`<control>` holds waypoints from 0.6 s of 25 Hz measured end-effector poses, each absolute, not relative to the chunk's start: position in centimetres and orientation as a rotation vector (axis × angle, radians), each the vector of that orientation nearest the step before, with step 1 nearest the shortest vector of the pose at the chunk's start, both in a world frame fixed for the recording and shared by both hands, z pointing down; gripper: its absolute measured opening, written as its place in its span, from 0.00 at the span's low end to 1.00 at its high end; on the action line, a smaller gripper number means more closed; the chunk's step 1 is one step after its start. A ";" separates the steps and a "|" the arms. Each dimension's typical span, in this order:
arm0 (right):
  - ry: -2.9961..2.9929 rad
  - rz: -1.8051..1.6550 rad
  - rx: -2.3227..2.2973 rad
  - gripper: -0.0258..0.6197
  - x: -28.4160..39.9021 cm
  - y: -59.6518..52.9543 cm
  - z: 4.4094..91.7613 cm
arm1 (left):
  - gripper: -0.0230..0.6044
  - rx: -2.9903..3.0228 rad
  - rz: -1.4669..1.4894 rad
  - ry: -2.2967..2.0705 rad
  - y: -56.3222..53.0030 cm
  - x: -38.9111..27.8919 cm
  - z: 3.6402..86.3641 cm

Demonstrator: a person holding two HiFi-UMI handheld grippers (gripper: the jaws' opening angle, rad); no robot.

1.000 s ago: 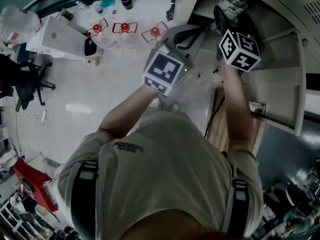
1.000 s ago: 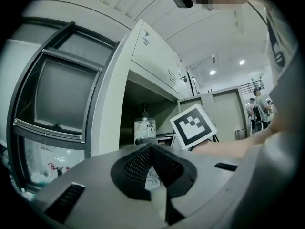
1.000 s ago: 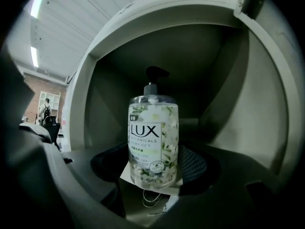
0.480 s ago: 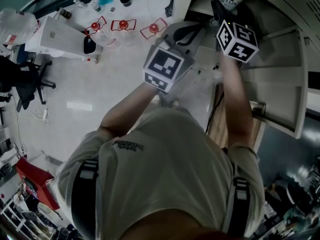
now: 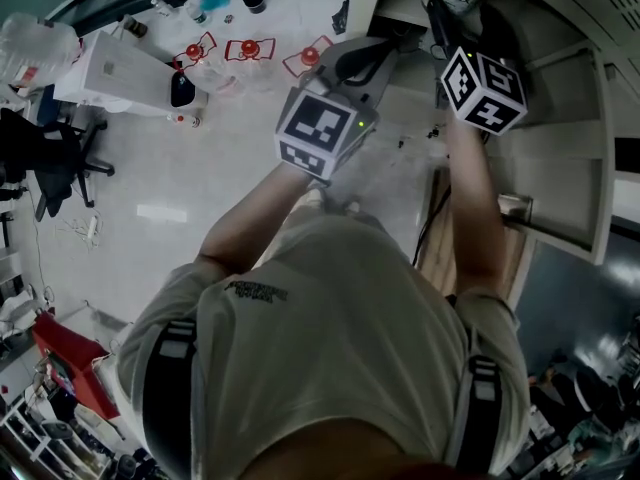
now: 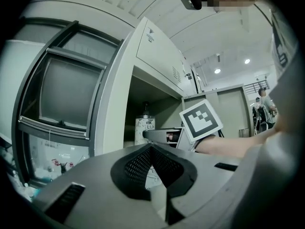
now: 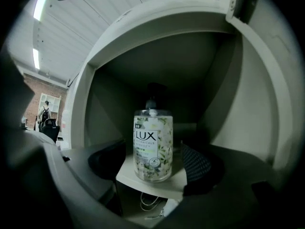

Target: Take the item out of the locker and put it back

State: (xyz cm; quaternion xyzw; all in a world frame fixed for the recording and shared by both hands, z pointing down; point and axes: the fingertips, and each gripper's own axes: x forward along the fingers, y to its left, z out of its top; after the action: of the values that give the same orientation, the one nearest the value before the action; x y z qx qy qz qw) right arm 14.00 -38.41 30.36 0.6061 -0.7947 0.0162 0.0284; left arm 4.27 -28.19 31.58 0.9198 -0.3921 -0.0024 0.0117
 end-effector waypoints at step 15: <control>-2.568 -0.104 1.902 0.27 14.1 -28.2 24.9 | 0.05 2.951 -0.084 -1.219 -25.9 4.1 26.4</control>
State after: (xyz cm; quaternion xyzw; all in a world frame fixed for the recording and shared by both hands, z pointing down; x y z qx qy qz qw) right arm 14.14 -28.16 24.94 0.5945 -0.8029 -0.0326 -0.0277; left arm 4.10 -25.86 26.45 0.9236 -0.3815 -0.0262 -0.0263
